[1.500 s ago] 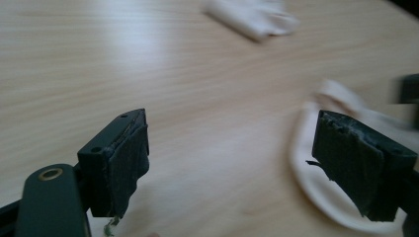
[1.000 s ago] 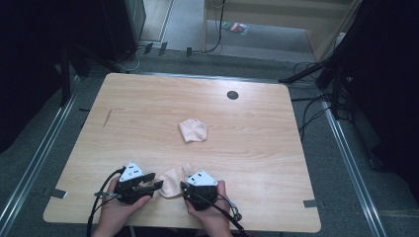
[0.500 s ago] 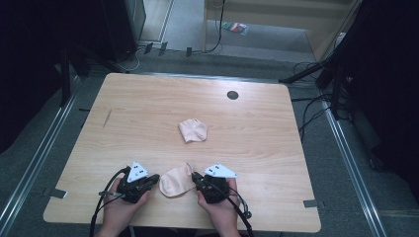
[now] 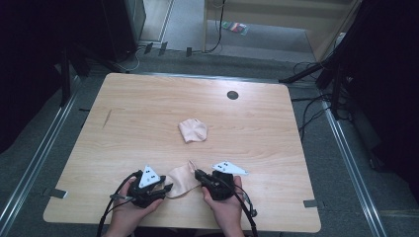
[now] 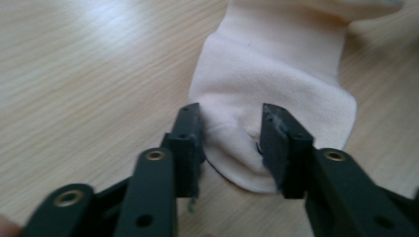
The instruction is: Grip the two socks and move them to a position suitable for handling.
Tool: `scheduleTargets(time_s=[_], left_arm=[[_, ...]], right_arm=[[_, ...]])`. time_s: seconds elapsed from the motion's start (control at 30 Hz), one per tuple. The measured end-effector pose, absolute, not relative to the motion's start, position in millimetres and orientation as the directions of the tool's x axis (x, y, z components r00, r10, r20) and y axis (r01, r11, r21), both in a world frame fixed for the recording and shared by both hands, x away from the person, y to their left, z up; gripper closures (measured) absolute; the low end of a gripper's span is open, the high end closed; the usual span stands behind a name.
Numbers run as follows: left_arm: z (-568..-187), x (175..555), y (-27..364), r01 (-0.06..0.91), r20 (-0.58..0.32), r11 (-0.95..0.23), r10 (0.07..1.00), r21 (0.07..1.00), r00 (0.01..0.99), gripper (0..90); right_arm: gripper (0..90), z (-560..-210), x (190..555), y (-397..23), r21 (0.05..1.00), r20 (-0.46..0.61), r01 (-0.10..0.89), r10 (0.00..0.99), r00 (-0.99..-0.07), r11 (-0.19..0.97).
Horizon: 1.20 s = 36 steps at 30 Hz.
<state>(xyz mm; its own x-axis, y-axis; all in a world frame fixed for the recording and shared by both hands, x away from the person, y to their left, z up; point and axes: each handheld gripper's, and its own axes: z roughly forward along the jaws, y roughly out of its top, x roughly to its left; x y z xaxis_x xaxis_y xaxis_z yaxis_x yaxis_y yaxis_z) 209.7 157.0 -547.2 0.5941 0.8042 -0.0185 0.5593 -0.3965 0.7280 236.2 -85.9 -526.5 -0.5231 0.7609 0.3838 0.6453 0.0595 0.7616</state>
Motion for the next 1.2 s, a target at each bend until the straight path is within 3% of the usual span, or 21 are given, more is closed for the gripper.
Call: scheduleTargets(time_s=[0.13,0.27,0.47,0.7,0.9,1.07,1.1,1.17,1.2], left_arm=[[-545.8,211.8,157.1,0.546,0.010,-0.429,0.793,0.720,0.610,86.1],[-545.4,213.3,157.0,0.523,0.045,-0.459,0.781,0.719,0.623,89.1],[-539.9,221.8,172.9,0.540,-0.017,-0.415,0.782,0.732,0.624,89.8],[-539.4,223.8,176.0,0.522,-0.007,-0.453,0.751,0.723,0.660,89.9],[-539.7,221.2,168.2,0.504,0.011,-0.477,0.734,0.720,0.679,90.0],[-541.2,221.9,170.2,0.511,-0.024,-0.457,0.728,0.728,0.685,89.5],[-541.9,221.7,169.4,0.500,-0.032,-0.455,0.715,0.737,0.698,89.1],[-542.4,222.2,170.6,0.506,-0.058,-0.434,0.714,0.745,0.698,84.8],[-542.4,222.2,170.6,0.506,-0.058,-0.434,0.714,0.745,0.698,74.8]], right_arm=[[88.2,-518.7,241.7,-101.4,0.773,0.381,0.634,0.783,-0.492,0.022],[88.3,-515.4,246.1,-113.6,0.768,0.387,0.640,0.800,-0.458,-0.005],[88.9,-513.2,248.4,-134.5,0.725,0.426,0.688,0.811,-0.401,-0.041],[88.9,-524.0,237.6,-145.0,0.677,0.461,0.734,0.803,-0.379,-0.043],[88.9,-527.2,236.4,-143.2,0.680,0.407,0.733,0.827,-0.388,0.009],[88.5,-528.0,238.1,-145.7,0.676,0.401,0.736,0.826,-0.396,0.024],[85.8,-530.9,239.1,-144.5,0.669,0.389,0.742,0.831,-0.398,0.042],[68.5,-532.1,239.9,-145.5,0.680,0.398,0.733,0.834,-0.382,0.012],[68.5,-532.1,239.9,-145.5,0.680,0.398,0.733,0.834,-0.382,0.012]])
